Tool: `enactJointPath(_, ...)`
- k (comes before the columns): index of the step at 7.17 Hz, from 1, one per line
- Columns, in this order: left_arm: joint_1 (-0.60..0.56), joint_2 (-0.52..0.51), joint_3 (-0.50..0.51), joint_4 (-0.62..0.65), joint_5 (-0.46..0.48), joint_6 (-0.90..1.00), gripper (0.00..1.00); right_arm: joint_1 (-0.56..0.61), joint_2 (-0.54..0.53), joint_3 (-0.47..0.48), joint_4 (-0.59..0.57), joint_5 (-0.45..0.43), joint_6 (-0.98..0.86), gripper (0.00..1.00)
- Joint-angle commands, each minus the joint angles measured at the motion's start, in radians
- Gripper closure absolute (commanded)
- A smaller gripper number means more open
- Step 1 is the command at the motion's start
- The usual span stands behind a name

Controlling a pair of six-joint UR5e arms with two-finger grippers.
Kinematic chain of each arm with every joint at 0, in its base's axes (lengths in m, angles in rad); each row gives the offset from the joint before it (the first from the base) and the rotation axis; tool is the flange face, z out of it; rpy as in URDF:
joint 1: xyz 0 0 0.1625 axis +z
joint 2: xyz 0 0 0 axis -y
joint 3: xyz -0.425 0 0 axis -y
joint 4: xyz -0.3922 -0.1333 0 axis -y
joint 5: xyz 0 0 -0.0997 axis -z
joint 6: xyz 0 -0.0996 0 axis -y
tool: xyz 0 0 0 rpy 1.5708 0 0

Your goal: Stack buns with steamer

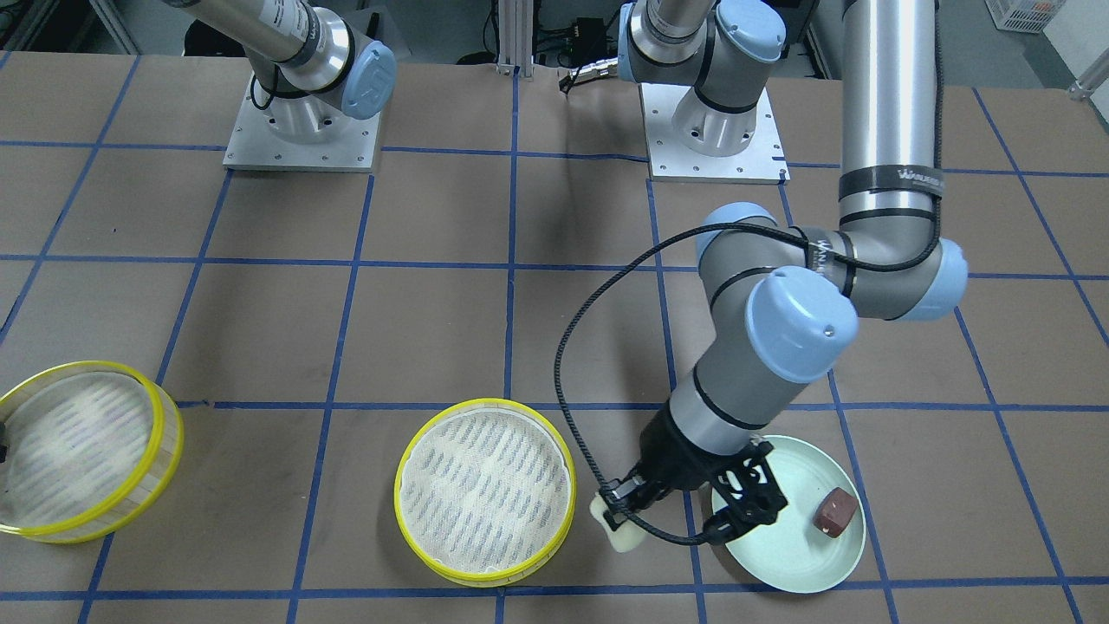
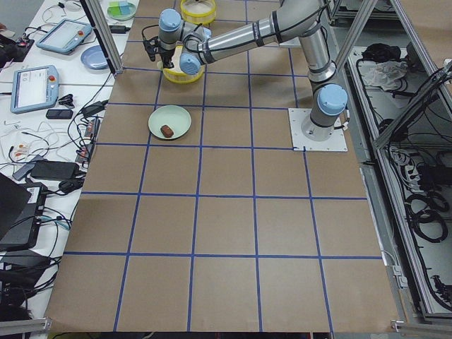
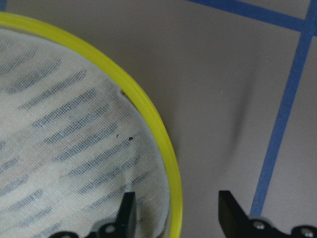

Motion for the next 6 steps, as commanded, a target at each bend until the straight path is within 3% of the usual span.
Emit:
enactJointPath(1, -0.069, -0.053, -0.006, 0.02, -0.022, -0.037, 0.93, -0.001, -0.005, 0.002, 0.002, -0.004, -0.026, 1.0)
enactJointPath(2, -0.08, -0.066, -0.023, 0.02, -0.02, -0.038, 0.64, -0.001, -0.014, 0.002, 0.005, -0.01, -0.017, 1.0)
enactJointPath(3, -0.083, -0.067, -0.028, 0.02, -0.023, -0.067, 0.1, 0.005, -0.049, 0.002, 0.04, -0.011, -0.012, 1.0)
enactJointPath(4, -0.083, -0.066, -0.028, 0.02, -0.025, -0.101, 0.0, 0.017, -0.103, -0.001, 0.113, -0.011, 0.059, 1.0)
enactJointPath(6, -0.084, -0.063, -0.028, 0.018, -0.048, -0.104, 0.0, 0.126, -0.198, -0.006, 0.18, -0.031, 0.203, 1.0)
